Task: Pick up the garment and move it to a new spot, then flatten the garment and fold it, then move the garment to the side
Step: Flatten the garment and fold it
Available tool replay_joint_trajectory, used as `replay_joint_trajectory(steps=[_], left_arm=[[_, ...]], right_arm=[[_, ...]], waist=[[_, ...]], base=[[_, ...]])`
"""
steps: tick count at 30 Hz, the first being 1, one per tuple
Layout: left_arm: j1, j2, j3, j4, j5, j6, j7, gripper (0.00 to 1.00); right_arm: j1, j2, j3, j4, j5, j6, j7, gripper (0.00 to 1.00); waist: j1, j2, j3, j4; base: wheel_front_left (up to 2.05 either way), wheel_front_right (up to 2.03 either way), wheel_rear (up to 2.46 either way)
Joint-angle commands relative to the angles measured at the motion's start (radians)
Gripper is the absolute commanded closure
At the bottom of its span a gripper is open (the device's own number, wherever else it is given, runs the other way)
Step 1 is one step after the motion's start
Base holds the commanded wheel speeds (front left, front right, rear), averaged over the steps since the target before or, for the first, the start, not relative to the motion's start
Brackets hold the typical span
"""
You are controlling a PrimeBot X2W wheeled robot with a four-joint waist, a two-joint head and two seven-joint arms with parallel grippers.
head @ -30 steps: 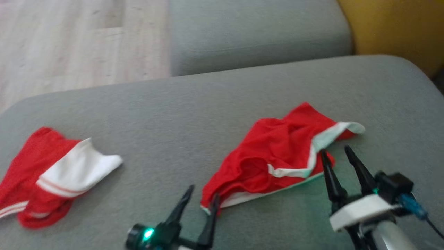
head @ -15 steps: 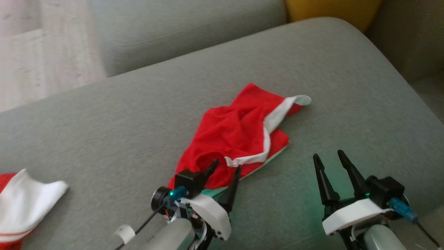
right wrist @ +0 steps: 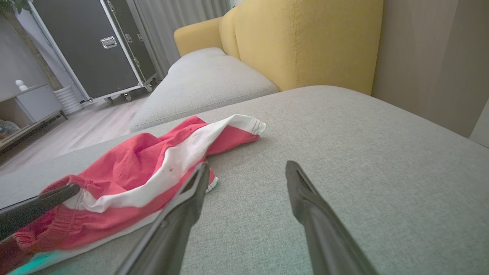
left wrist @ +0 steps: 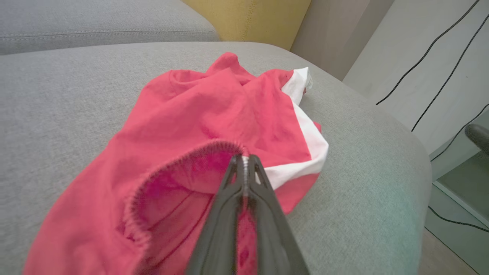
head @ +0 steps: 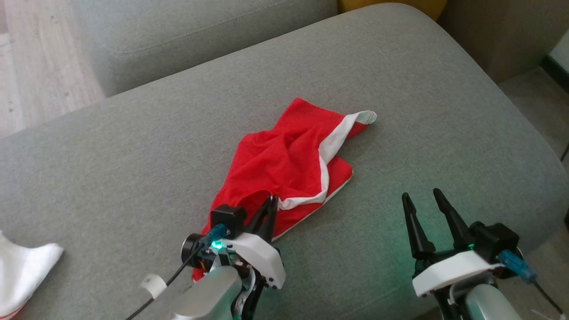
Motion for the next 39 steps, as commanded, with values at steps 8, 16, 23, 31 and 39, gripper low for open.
replay_joint_trajectory(steps=[8, 16, 23, 31, 39], left_arm=[[-0.031, 0.000, -0.005, -0.006, -0.025, -0.021, -0.050, 1.00], [0.069, 0.101, 0.055, -0.122, 0.015, 0.019, -0.062, 1.00], [0.147, 0.267, 0.115, -0.307, 0.066, 0.077, -0.063, 1.00], [0.170, 0.361, 0.135, -0.421, 0.076, 0.115, -0.046, 1.00], [0.174, 0.378, 0.132, -0.457, 0.079, 0.131, -0.030, 1.00]], right_arm=[[0.002, 0.010, -0.035, -0.025, -0.010, -0.001, -0.014, 0.00], [0.048, 0.017, -0.076, 0.009, 0.000, -0.001, -0.014, 0.00], [0.072, 0.007, -0.073, 0.088, -0.016, -0.001, -0.014, 0.00], [0.036, 0.008, -0.030, 0.166, -0.073, -0.001, -0.014, 0.00], [0.001, -0.004, 0.084, 0.253, -0.038, -0.001, -0.014, 0.00]], waist=[[-0.0001, 0.0000, -0.028, 0.100], [-0.0001, 0.0000, -0.082, 0.263], [-0.0001, 0.0000, -0.109, 0.377], [-0.0001, 0.0000, -0.114, 0.439], [-0.0001, 0.0000, -0.108, 0.458]], base=[[0.00, 0.00, 0.00], [0.00, 0.00, 0.00], [0.00, 0.00, 0.00], [0.00, 0.00, 0.00], [0.00, 0.00, 0.00]])
